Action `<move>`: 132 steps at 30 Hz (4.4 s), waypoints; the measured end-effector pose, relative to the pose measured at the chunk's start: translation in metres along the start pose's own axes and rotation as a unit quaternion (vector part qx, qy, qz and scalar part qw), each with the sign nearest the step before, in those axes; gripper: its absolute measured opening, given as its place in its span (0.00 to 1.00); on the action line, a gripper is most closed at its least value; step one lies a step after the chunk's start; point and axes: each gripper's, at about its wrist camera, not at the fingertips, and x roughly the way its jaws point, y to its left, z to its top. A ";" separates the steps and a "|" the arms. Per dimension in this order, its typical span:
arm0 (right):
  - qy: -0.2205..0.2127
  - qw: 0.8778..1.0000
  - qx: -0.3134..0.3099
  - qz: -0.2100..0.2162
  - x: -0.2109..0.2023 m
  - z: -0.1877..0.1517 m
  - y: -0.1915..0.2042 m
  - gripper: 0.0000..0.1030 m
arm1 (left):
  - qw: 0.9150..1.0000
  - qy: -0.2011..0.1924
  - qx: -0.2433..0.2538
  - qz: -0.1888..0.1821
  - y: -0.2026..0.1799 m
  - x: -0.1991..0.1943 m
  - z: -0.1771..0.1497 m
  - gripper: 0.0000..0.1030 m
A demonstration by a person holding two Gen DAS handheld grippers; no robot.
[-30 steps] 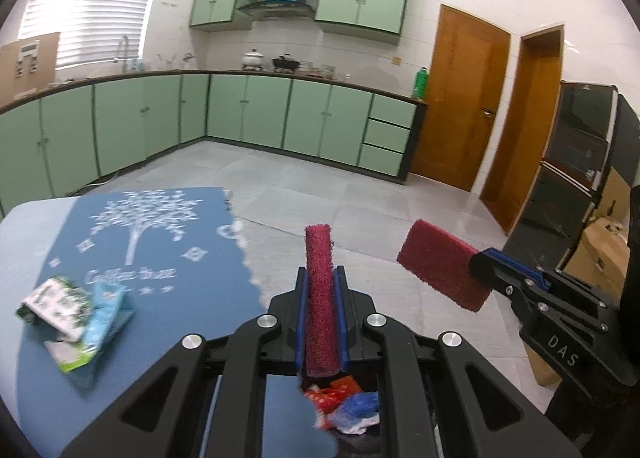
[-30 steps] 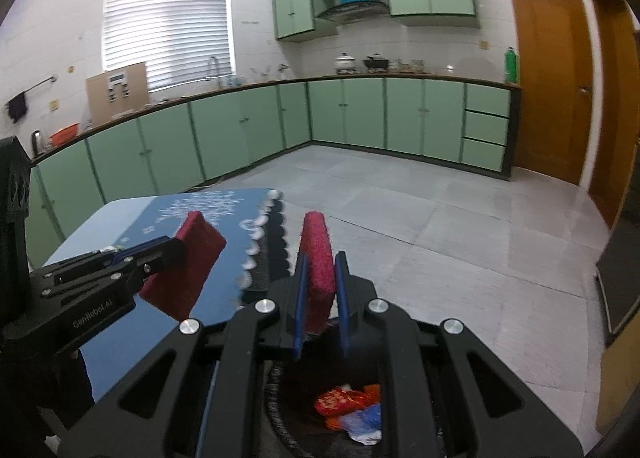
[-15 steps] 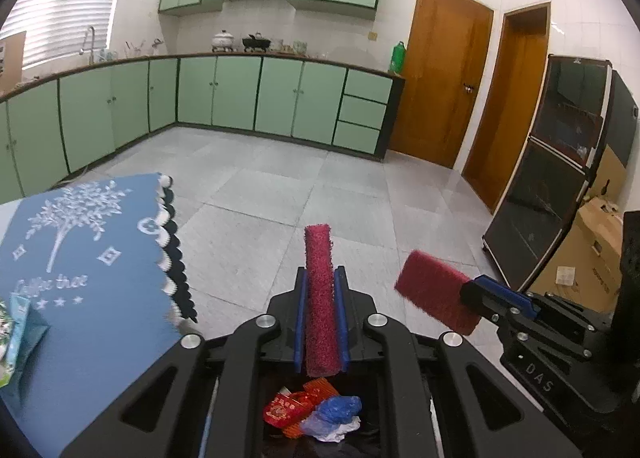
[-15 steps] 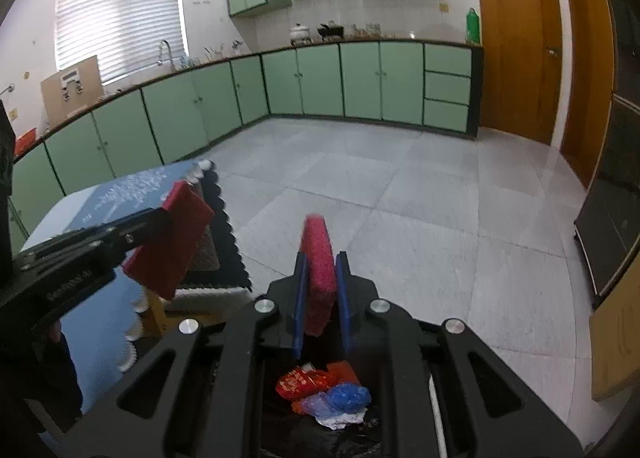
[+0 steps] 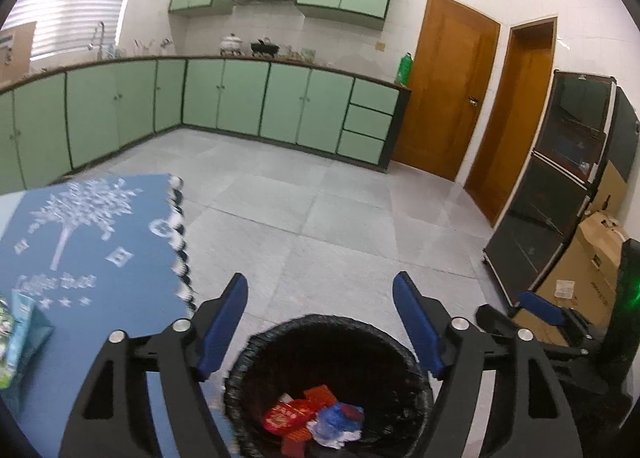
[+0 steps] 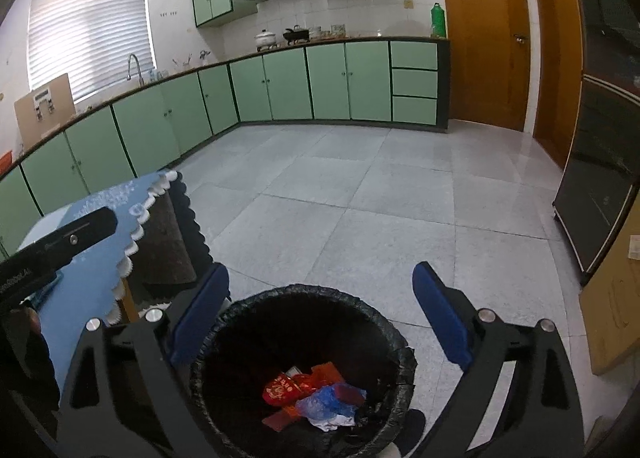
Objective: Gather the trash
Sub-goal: 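Move both open tools back over the table toward the white milk carton, then grasp the green-and-white milk carton by its flap with the left tool, then grasp the blue Whole Milk carton with the right tool while the left tool holds its carton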
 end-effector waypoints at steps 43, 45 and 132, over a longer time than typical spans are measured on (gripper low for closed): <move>-0.006 0.981 -0.116 0.152 0.012 0.002 0.269 0.92 | 0.969 0.022 -0.118 0.216 0.264 -0.125 -0.051 0.62; -0.003 0.982 -0.115 0.152 0.016 0.002 0.270 0.92 | 0.969 0.024 -0.120 0.215 0.267 -0.122 -0.050 0.61; 0.092 0.976 -0.157 0.124 0.034 -0.026 0.348 0.46 | 0.971 -0.004 -0.155 0.180 0.302 -0.158 -0.063 0.09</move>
